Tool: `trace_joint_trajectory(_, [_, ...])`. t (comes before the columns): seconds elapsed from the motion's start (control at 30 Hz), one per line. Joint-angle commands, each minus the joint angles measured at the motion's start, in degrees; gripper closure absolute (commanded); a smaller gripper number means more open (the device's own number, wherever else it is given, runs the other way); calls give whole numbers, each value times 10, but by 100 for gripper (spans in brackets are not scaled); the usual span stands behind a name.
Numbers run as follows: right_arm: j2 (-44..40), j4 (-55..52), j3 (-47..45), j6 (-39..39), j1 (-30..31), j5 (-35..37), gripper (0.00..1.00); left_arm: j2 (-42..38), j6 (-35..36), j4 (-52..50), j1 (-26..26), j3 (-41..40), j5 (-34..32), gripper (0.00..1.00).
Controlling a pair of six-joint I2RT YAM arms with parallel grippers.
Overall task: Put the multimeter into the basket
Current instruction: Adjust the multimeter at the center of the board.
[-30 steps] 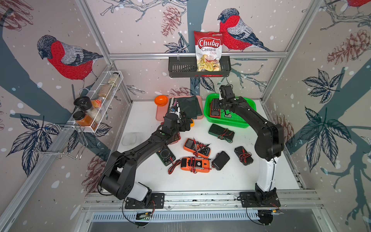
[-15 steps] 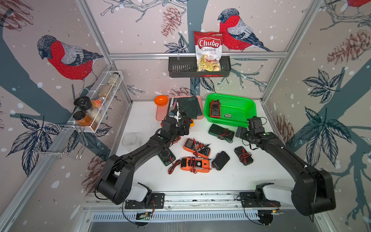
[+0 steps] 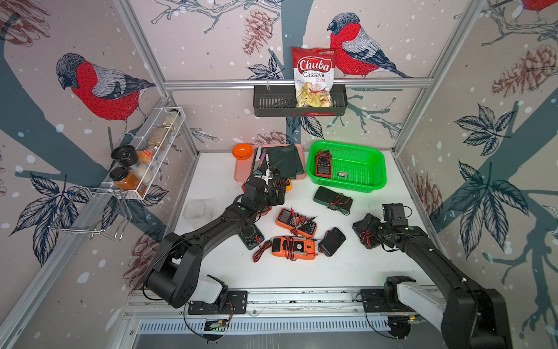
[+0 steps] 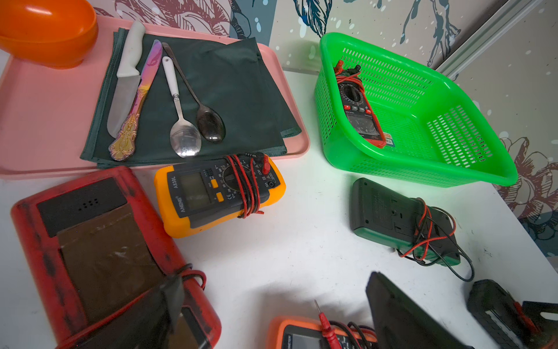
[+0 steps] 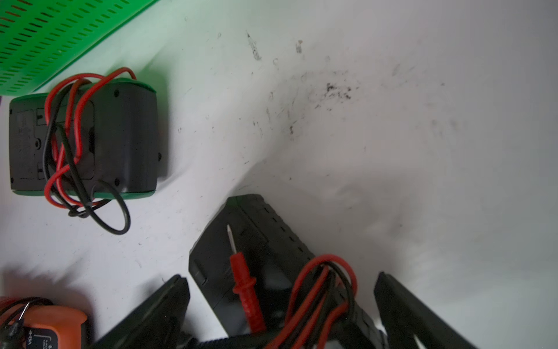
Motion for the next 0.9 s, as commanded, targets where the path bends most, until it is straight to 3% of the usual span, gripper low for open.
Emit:
trace_joint_trajectory(0.0, [-6, 16, -2, 19, 32, -27, 0, 0, 1, 16, 2, -1, 1, 2])
trace_joint_trajectory(0.27, [13, -7, 20, 74, 153, 39, 0, 2, 2, 13, 1, 2, -4, 2])
trace_joint_trajectory(0.87, [89, -47, 13, 85, 191, 78, 0, 19, 3, 8, 2, 15, -3, 2])
